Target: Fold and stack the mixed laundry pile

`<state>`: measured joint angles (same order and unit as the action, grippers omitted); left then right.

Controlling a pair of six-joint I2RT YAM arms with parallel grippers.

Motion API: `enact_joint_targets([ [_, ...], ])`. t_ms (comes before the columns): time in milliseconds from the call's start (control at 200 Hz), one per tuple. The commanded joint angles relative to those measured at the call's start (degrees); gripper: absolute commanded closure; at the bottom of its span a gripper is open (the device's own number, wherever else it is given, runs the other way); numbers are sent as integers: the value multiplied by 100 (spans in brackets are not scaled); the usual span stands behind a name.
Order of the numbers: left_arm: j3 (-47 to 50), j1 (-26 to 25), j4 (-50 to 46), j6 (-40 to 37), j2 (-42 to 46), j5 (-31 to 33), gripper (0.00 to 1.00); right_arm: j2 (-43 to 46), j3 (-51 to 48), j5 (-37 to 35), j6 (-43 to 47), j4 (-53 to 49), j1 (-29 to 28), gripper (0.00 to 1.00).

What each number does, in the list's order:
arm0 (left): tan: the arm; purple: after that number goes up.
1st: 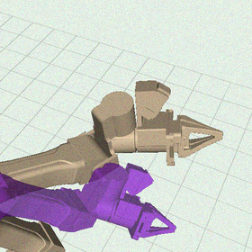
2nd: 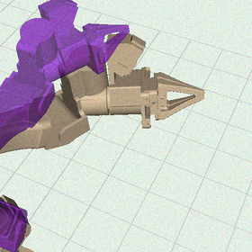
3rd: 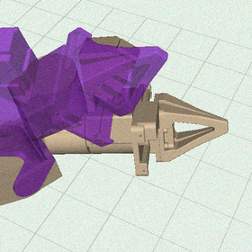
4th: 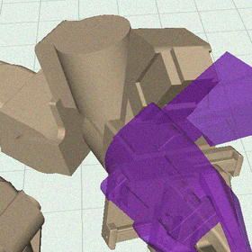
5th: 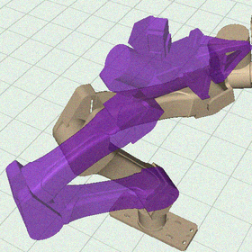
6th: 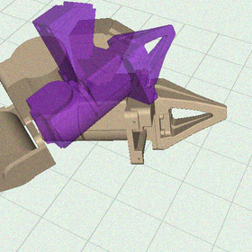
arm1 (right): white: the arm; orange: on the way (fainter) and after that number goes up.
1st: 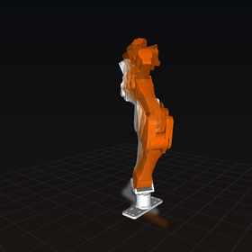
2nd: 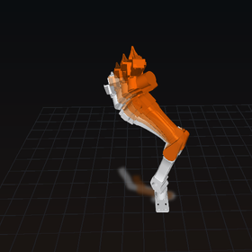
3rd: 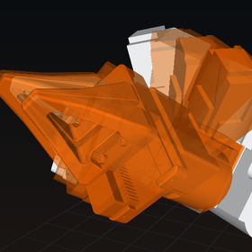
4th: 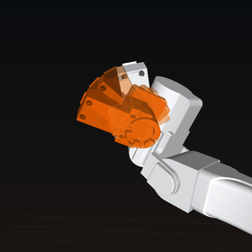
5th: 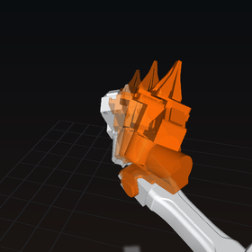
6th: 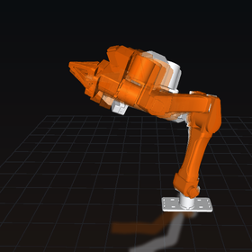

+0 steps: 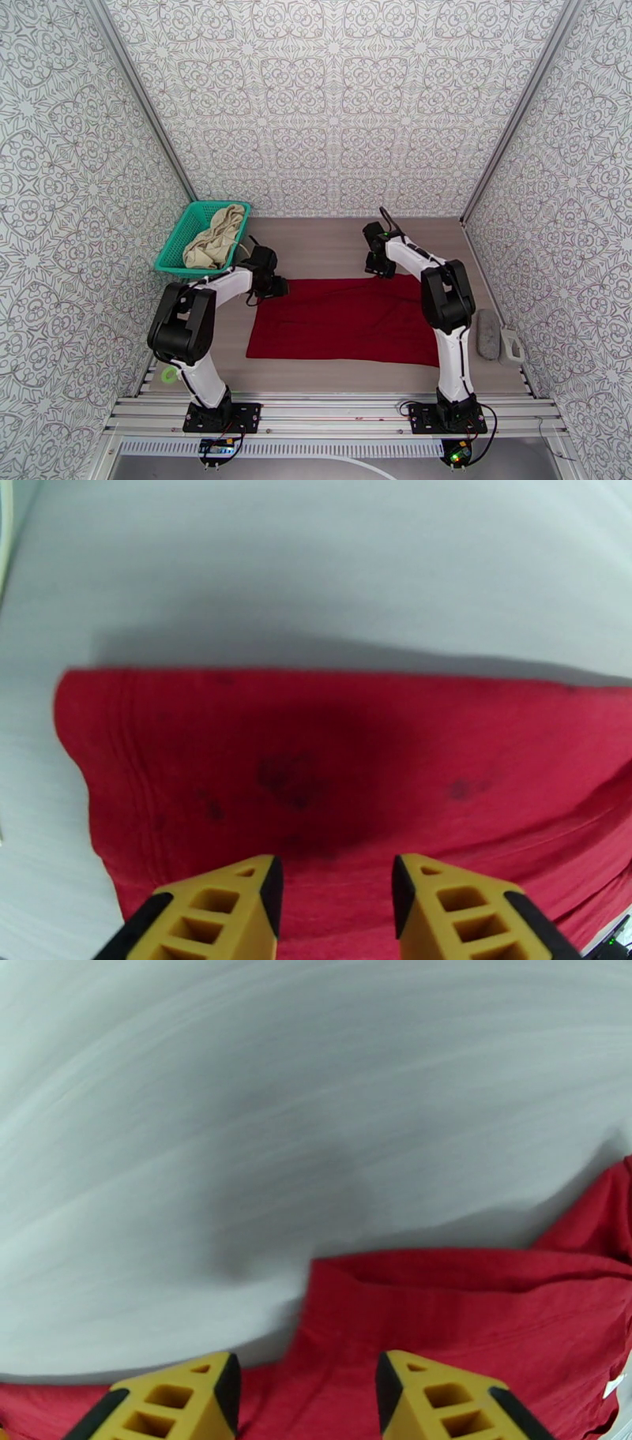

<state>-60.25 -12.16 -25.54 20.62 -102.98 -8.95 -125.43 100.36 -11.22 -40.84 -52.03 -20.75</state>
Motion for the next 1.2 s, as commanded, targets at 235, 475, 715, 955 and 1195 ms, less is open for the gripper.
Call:
enact_joint_targets([
  [235,334,184,299,13,-36,-186,57,-290,151,-258,-194,-143,-16,78],
  [475,441,239,400,21,-42,-256,57,-278,101,-258,-231,-88,-8,100],
  [715,523,258,470,32,-60,-308,57,425,-497,-226,-376,220,-9,100],
  [955,602,307,539,39,-49,-364,57,1740,-2182,-3,-809,1161,-10,100],
  [1195,611,335,576,30,-114,-439,57,2403,-3192,14,-1062,1919,-46,100],
])
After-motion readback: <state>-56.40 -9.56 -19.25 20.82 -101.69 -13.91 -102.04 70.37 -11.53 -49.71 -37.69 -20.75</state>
